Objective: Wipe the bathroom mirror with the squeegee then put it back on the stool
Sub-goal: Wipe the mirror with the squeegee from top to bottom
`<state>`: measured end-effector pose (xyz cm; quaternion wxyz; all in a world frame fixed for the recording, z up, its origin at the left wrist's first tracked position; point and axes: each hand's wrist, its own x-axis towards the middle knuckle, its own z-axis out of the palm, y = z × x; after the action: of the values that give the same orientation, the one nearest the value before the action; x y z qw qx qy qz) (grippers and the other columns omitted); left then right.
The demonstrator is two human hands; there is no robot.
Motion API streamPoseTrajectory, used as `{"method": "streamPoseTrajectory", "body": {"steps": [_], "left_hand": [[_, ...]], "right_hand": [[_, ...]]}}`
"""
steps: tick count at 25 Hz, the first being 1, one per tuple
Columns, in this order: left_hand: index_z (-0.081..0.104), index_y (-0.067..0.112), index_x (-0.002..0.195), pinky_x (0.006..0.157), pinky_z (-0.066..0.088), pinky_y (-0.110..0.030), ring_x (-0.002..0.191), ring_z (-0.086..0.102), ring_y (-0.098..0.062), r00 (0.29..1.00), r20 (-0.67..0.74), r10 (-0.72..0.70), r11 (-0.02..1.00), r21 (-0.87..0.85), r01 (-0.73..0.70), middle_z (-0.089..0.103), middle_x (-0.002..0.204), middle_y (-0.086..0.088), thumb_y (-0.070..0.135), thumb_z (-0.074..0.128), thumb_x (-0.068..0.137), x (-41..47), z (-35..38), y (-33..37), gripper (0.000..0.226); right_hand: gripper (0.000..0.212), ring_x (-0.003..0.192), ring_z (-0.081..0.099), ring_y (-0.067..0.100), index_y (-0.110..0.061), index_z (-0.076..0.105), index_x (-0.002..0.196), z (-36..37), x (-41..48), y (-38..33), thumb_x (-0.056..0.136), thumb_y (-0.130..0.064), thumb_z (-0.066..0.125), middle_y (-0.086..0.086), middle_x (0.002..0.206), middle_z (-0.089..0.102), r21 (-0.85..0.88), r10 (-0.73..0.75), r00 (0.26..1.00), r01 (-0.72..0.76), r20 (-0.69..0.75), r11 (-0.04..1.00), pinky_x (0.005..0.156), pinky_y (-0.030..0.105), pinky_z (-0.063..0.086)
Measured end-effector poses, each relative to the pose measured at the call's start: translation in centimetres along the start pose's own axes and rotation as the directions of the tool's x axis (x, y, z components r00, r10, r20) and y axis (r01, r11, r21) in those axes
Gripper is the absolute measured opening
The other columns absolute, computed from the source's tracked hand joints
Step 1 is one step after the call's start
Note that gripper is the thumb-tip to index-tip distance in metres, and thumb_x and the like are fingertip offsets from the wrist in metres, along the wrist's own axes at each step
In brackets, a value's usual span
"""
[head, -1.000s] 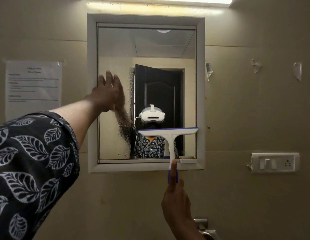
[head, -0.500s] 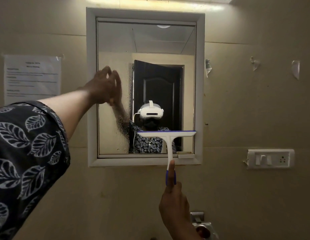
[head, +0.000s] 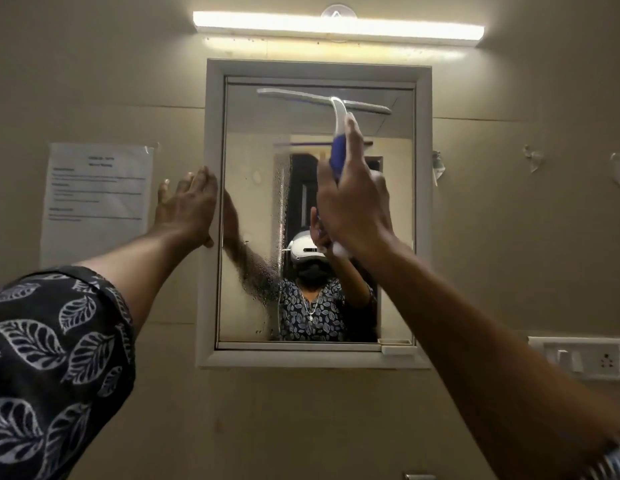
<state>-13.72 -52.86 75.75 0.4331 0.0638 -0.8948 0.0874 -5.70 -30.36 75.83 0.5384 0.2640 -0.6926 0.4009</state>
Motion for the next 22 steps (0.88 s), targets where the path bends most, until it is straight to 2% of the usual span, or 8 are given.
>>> {"method": "streamPoseTrajectory", "body": {"steps": [3, 5, 7, 9, 12, 16, 20, 22], "left_hand": [[0.003, 0.009, 0.152, 0.115, 0.011, -0.057, 0.147, 0.01, -0.03, 1.0, 0.008, -0.025, 0.995, 0.1, 0.024, 0.004, 0.16, -0.009, 0.028, 0.082, 0.067, 0.0, -0.1, 0.4, 0.118], [0.003, 0.006, 0.152, 0.115, 0.011, -0.058, 0.147, 0.011, -0.031, 0.999, 0.007, -0.046, 0.99, 0.131, 0.045, 0.006, 0.16, -0.012, 0.025, 0.08, 0.071, -0.1, -0.2, 1.3, 0.113], [0.003, 0.003, 0.151, 0.116, 0.011, -0.057, 0.147, 0.011, -0.031, 0.998, -0.001, -0.061, 0.99, 0.124, 0.061, 0.007, 0.159, -0.015, 0.022, 0.076, 0.075, -0.1, -0.3, 2.0, 0.107], [0.003, 0.001, 0.151, 0.116, 0.011, -0.057, 0.147, 0.01, -0.031, 0.998, -0.007, -0.068, 0.99, 0.12, 0.068, 0.008, 0.159, -0.016, 0.02, 0.074, 0.077, -0.2, -0.4, 2.1, 0.104], [0.003, 0.001, 0.151, 0.116, 0.012, -0.056, 0.147, 0.011, -0.031, 0.998, -0.017, -0.061, 0.99, 0.124, 0.063, 0.009, 0.159, -0.016, 0.019, 0.074, 0.078, -0.3, -0.3, 1.9, 0.103], [0.002, 0.006, 0.152, 0.114, 0.013, -0.058, 0.147, 0.01, -0.032, 0.999, 0.009, -0.053, 0.992, 0.112, 0.051, 0.006, 0.159, -0.013, 0.02, 0.08, 0.071, -0.4, -0.2, 1.3, 0.114], [0.001, 0.008, 0.152, 0.114, 0.011, -0.059, 0.147, 0.009, -0.033, 0.998, 0.026, -0.055, 0.992, 0.119, 0.051, 0.004, 0.16, -0.01, 0.023, 0.081, 0.07, -0.3, -0.2, 1.0, 0.116], [0.001, 0.009, 0.152, 0.114, 0.01, -0.059, 0.147, 0.008, -0.033, 0.998, 0.023, -0.063, 0.991, 0.122, 0.06, 0.003, 0.16, -0.01, 0.023, 0.081, 0.07, -0.3, -0.2, 1.3, 0.116]], "right_hand": [[0.061, 0.063, 0.063, 0.022, -0.025, 0.009, 0.148, 2.5, 4.3, -1.3, 0.096, -0.02, 0.04, 0.006, 0.078, 0.063, -0.008, 0.045, 0.999, -0.045, 0.025, 0.999, 0.059, 0.038, 0.057], [0.065, 0.069, 0.063, 0.023, -0.028, 0.006, 0.148, 4.0, 5.5, -1.4, 0.094, -0.017, 0.04, 0.01, 0.087, 0.068, -0.081, 0.062, 0.997, -0.058, 0.049, 0.995, 0.062, 0.036, 0.056], [0.066, 0.069, 0.06, 0.021, -0.029, 0.004, 0.148, 5.3, 6.0, -1.2, 0.094, -0.016, 0.039, 0.012, 0.091, 0.068, -0.136, 0.071, 0.996, -0.061, 0.063, 0.989, 0.058, 0.029, 0.05], [0.067, 0.06, 0.053, 0.014, -0.029, 0.0, 0.148, 6.1, 6.5, -1.0, 0.094, -0.014, 0.037, 0.013, 0.094, 0.068, -0.167, 0.068, 0.995, -0.056, 0.068, 0.984, 0.048, 0.02, 0.037], [0.074, 0.057, 0.048, 0.014, -0.032, -0.011, 0.147, 6.5, 7.1, -0.9, 0.093, -0.008, 0.034, 0.018, 0.108, 0.064, -0.229, 0.099, 0.984, -0.063, 0.147, 0.971, 0.044, 0.023, 0.034], [0.075, 0.059, 0.05, 0.018, -0.035, -0.012, 0.146, 6.3, 6.3, -0.4, 0.093, -0.009, 0.036, 0.016, 0.098, 0.061, -0.313, 0.133, 0.977, -0.074, 0.169, 0.947, 0.047, 0.027, 0.036], [0.076, 0.059, 0.048, 0.022, -0.036, -0.01, 0.145, 6.6, 2.5, 1.6, 0.092, -0.011, 0.04, 0.014, 0.088, 0.061, -0.359, 0.102, 0.987, -0.051, 0.126, 0.932, 0.042, 0.022, 0.025], [0.083, 0.058, 0.052, 0.021, -0.033, -0.016, 0.144, 7.1, -0.3, 2.5, 0.091, -0.01, 0.043, 0.014, 0.084, 0.063, -0.335, 0.107, 0.983, -0.052, 0.149, 0.941, 0.045, 0.028, 0.041]]}}
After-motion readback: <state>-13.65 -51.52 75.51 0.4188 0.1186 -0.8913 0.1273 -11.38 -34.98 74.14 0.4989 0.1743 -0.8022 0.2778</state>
